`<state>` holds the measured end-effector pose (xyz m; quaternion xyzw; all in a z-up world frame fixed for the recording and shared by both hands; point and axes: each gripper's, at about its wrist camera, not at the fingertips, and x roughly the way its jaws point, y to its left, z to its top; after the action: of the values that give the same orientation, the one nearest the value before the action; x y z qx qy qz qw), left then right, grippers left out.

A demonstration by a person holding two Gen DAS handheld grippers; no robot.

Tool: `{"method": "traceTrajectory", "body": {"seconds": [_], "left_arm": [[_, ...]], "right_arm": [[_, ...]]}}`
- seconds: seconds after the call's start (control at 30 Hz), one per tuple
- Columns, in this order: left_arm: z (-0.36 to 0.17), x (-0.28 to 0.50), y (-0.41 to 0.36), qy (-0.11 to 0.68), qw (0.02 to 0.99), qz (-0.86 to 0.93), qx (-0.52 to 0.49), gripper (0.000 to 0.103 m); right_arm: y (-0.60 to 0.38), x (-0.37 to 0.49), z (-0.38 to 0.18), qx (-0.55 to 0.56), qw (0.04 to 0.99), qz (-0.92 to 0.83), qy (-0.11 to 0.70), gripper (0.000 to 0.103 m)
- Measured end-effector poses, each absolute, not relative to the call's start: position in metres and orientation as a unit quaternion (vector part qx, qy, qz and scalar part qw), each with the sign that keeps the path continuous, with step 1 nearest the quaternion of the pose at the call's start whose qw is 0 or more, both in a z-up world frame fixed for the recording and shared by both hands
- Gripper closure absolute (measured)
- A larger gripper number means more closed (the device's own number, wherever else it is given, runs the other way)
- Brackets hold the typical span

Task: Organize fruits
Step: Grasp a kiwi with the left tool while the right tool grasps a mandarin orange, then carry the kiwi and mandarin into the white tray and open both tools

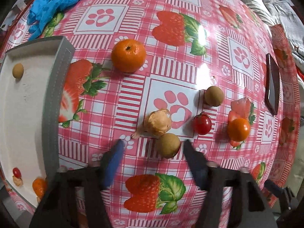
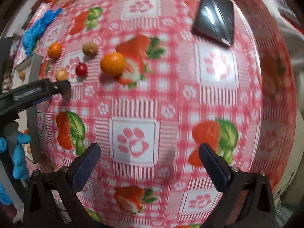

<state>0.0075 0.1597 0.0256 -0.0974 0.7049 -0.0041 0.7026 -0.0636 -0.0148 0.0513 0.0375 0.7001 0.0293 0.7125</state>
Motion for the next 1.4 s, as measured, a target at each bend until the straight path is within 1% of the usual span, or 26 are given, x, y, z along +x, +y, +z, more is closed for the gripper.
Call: {"method": "traceTrajectory", "body": {"seconds": [0.03, 0.07, 0.1, 0.17, 0.2, 0.23, 0.37, 0.5, 0.57, 0.6, 0.63, 0.67, 0.73, 0.9, 1.1, 1.4], "left_arm": [[0.025, 0.008, 0.158, 0.705, 0.703, -0.001, -0.095, 0.051], [0.025, 0.009, 0.157, 0.701, 0.707, -0.002, -0.092, 0.054], [0.024, 0.009, 0.155, 0.699, 0.709, -0.003, -0.088, 0.062], [0.024, 0.009, 0.152, 0.696, 0.714, 0.002, -0.075, 0.067], [0.024, 0.009, 0.152, 0.695, 0.716, 0.001, -0.074, 0.073], [0.023, 0.008, 0.151, 0.694, 0.716, 0.0, -0.074, 0.076], [0.028, 0.002, 0.158, 0.692, 0.716, -0.012, -0.086, 0.076], [0.036, -0.008, 0.163, 0.688, 0.721, -0.023, -0.077, 0.076], [0.037, -0.009, 0.165, 0.688, 0.722, -0.026, -0.074, 0.076], [0.038, -0.01, 0.167, 0.688, 0.721, -0.026, -0.077, 0.076], [0.038, -0.012, 0.17, 0.69, 0.719, -0.026, -0.081, 0.076], [0.039, -0.017, 0.175, 0.69, 0.719, -0.026, -0.083, 0.076], [0.041, -0.02, 0.181, 0.691, 0.717, -0.025, -0.087, 0.076], [0.051, -0.042, 0.2, 0.692, 0.715, -0.028, -0.094, 0.076], [0.066, -0.061, 0.209, 0.686, 0.722, -0.031, -0.088, 0.076], [0.098, -0.063, 0.246, 0.658, 0.75, -0.017, -0.063, 0.076]], "right_arm": [[-0.012, -0.059, 0.052, 0.031, 0.717, 0.034, 0.696, 0.0], [-0.008, -0.053, 0.053, 0.024, 0.721, 0.04, 0.692, 0.0], [-0.005, -0.047, 0.053, 0.019, 0.722, 0.042, 0.691, 0.0], [0.003, -0.035, 0.052, 0.007, 0.726, 0.048, 0.686, 0.0], [0.007, -0.028, 0.052, 0.006, 0.728, 0.053, 0.683, 0.0], [0.012, -0.021, 0.051, 0.004, 0.731, 0.06, 0.68, 0.0], [0.043, 0.006, 0.045, -0.008, 0.738, 0.072, 0.671, 0.0], [0.068, 0.021, 0.035, -0.034, 0.752, 0.074, 0.654, 0.004], [0.078, 0.032, 0.032, -0.039, 0.754, 0.079, 0.651, 0.011], [0.085, 0.038, 0.029, -0.042, 0.754, 0.081, 0.651, 0.021], [0.09, 0.043, 0.027, -0.048, 0.753, 0.082, 0.651, 0.034], [0.095, 0.051, 0.024, -0.051, 0.752, 0.082, 0.652, 0.041], [0.106, 0.059, 0.017, -0.053, 0.748, 0.08, 0.657, 0.06], [0.108, 0.058, 0.016, -0.022, 0.749, 0.09, 0.656, 0.06], [0.101, 0.046, 0.031, 0.02, 0.747, 0.097, 0.657, 0.06], [0.121, 0.007, 0.056, -0.003, 0.746, 0.12, 0.656, 0.06]]}}
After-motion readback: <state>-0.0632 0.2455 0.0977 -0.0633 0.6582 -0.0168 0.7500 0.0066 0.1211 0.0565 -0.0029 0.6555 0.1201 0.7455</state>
